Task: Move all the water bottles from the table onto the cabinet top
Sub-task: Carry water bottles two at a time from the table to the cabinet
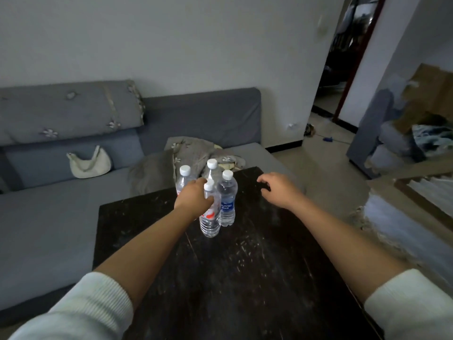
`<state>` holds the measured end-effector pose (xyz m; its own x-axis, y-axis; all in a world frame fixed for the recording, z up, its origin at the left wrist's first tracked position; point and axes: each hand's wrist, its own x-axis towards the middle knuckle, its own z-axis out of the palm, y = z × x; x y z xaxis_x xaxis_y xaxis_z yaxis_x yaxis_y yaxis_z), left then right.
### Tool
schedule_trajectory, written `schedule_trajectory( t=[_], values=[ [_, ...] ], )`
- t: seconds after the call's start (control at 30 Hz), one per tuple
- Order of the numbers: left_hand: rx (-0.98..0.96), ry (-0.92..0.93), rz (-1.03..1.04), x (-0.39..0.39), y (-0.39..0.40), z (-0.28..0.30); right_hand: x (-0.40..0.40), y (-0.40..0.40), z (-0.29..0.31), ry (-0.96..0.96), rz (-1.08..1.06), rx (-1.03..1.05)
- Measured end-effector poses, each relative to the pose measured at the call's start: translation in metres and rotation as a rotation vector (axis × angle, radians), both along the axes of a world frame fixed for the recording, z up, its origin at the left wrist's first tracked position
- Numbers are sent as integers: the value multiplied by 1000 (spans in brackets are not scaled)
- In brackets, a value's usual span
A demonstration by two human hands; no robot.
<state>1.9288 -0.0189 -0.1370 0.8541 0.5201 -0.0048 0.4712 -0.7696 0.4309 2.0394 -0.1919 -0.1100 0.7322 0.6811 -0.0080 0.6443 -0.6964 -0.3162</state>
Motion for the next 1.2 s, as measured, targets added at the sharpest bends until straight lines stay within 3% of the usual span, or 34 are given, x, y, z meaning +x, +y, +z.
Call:
schedule_trajectory(
  t=[0.47, 0.77, 1.07, 1.2],
  values=[
    [17, 109, -86, 52, 31, -19, 71, 111, -44, 149, 331, -115],
    [126, 283, -10, 64, 21, -26, 100, 63, -51, 142, 280, -92],
    [49, 265, 87, 46, -8, -23, 77, 28, -63, 150, 171, 1],
    [16, 210, 124, 19, -22, -25, 47, 17, -52, 123, 213, -57]
  ],
)
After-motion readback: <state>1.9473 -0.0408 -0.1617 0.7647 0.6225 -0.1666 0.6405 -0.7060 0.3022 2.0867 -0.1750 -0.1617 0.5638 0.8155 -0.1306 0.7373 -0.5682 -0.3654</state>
